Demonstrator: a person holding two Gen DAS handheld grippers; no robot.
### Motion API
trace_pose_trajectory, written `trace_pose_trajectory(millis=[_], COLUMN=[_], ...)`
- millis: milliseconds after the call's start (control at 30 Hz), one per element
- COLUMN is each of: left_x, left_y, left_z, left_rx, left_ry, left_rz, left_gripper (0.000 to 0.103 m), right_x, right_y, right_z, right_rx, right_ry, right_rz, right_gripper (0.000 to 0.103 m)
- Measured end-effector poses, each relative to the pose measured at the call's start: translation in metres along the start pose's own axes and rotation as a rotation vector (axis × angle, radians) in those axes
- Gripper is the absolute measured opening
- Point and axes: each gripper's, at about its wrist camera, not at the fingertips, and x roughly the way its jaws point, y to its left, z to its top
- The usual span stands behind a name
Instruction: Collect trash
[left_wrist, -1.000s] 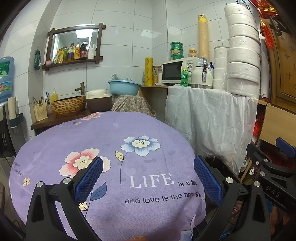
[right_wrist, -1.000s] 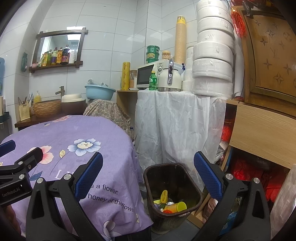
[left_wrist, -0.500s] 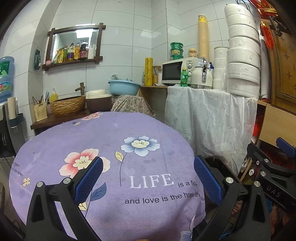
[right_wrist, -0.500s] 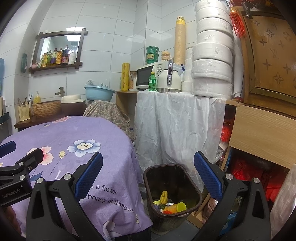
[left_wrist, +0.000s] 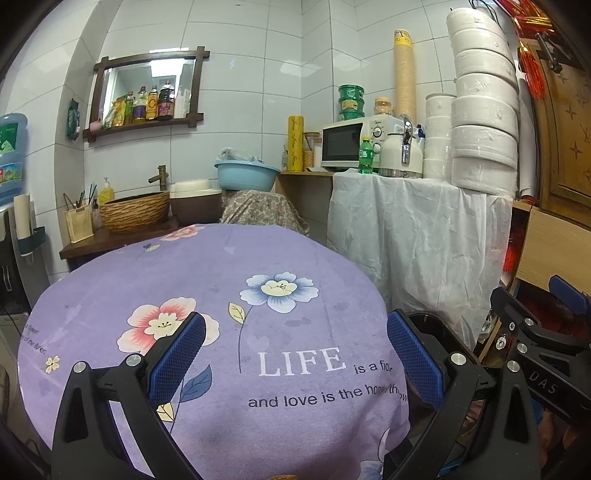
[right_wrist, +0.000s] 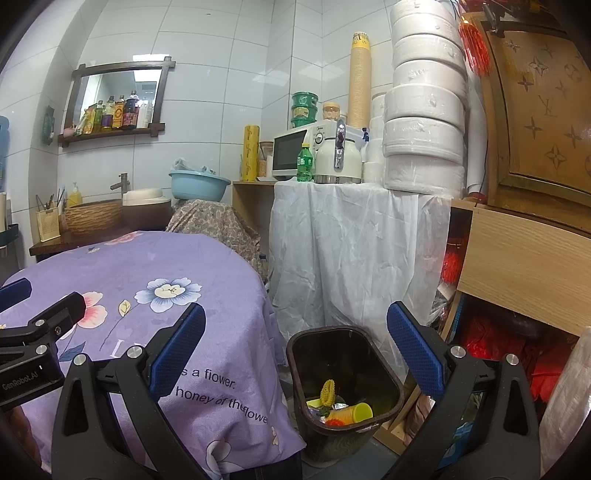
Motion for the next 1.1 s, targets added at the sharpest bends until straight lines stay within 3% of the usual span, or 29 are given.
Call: trace_pose_trajectory(millis=[1100], left_x=[0.0018], left_y=[0.0002], left_z=[0.0013], left_rx=[0.004], left_ry=[0.003], left_rz=[0.001], left_gripper=[0.098], right_x=[0.0034], right_y=[-0.0024], right_z=[0.0014], right_rx=[0.003], right_ry=[0.017], right_rz=[0.005], right_gripper=[0.097])
